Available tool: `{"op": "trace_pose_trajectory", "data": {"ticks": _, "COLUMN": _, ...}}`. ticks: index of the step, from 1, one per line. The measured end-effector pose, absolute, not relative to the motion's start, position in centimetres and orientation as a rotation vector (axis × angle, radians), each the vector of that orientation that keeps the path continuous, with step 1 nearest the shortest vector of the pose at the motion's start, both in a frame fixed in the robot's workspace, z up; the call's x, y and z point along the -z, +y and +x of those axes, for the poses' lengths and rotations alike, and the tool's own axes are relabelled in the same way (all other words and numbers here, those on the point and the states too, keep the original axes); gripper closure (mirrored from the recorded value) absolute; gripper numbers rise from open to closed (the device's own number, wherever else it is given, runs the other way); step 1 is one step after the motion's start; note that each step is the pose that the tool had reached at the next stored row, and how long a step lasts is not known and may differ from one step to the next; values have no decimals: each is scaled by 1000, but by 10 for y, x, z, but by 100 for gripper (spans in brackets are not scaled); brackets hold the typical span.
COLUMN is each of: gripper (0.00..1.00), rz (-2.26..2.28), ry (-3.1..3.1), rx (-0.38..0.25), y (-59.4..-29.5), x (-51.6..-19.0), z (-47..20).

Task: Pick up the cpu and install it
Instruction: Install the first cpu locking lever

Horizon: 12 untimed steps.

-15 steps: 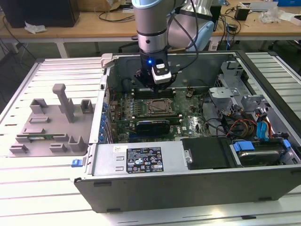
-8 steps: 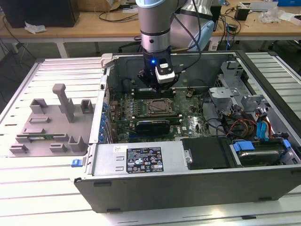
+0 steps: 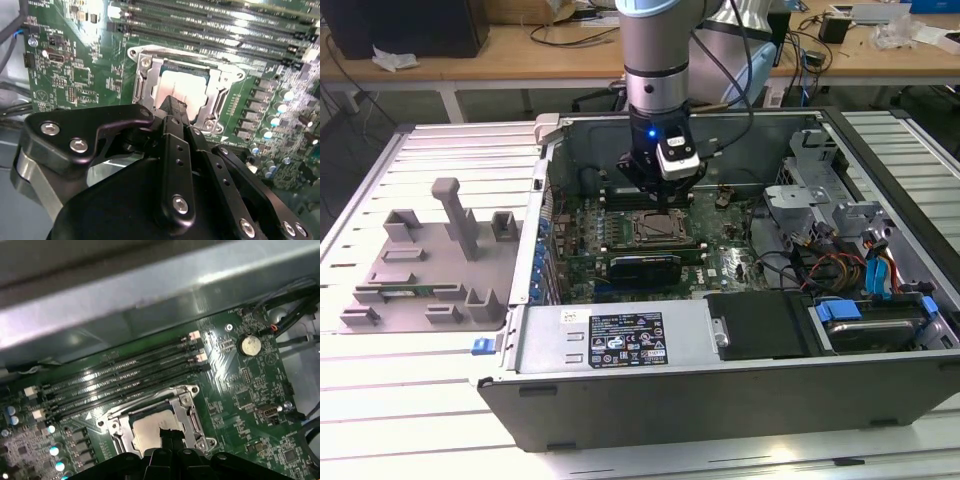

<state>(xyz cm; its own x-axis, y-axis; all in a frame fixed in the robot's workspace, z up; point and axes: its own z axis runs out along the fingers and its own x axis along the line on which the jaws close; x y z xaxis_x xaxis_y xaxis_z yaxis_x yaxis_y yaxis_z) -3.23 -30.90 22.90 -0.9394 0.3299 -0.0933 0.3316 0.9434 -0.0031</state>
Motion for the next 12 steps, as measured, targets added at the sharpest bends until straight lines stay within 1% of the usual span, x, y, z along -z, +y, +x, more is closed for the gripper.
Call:
{"op": "trace_pose_trajectory", "data": {"ticks": 6, "gripper": 89, "rz": 495, "ry": 3009, "rx": 30, "y": -318, "x": -229, "z": -33}}
{"op": "trace_pose_trajectory", "data": {"ticks": 12, "gripper": 89, "rz": 492, "ry": 3010, "rx": 30, "y": -318, "x": -233, "z": -33}}
